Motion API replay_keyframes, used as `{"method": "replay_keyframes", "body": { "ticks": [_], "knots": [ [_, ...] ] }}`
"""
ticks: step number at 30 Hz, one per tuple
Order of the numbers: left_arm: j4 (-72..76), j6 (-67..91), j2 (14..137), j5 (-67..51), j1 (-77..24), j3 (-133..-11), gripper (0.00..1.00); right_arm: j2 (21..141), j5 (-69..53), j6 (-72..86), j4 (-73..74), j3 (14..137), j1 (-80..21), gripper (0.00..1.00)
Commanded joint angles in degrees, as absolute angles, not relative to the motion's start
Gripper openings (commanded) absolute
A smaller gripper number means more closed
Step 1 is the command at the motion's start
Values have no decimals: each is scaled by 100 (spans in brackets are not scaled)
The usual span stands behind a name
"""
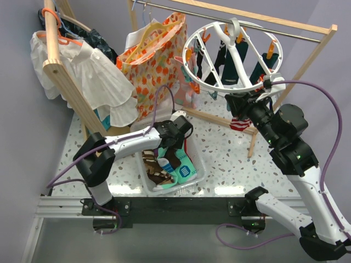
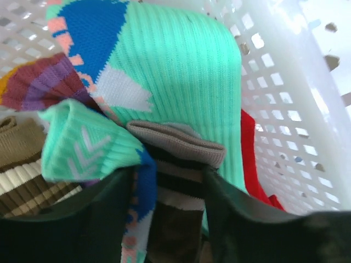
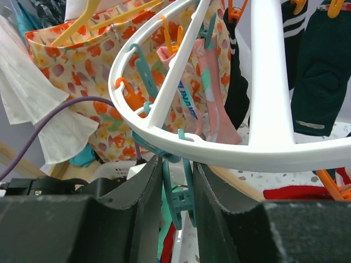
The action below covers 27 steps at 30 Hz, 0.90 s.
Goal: Clip the socks to the hanger
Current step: Adjust the sock in the bin.
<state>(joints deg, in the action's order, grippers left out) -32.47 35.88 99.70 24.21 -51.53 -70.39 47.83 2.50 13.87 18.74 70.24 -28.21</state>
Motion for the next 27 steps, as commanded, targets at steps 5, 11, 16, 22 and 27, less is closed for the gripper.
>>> {"method": "replay_keyframes", "body": {
  "ticks": [5,11,16,22,27],
  "knots": [
    [-3813,3709,8948,3172,-5037,-7119,68,4790,237,1310,1978,7005,-2839,0],
    [-4333,3630,8877,3323,-4475,-6882,64,4807,229,1318,1960,7014,-2839,0],
    [-4271,3445,9254,3208,-4228,-6697,58,4790,229,1318,1977,7005,-2830,0],
    [-4333,3445,9808,3568,-4166,-6706,51,4772,237,1318,1969,6979,-2839,0],
    [-4482,3515,10273,3875,-4166,-6662,51,4755,246,1318,1969,6944,-2839,0]
  ]
}}
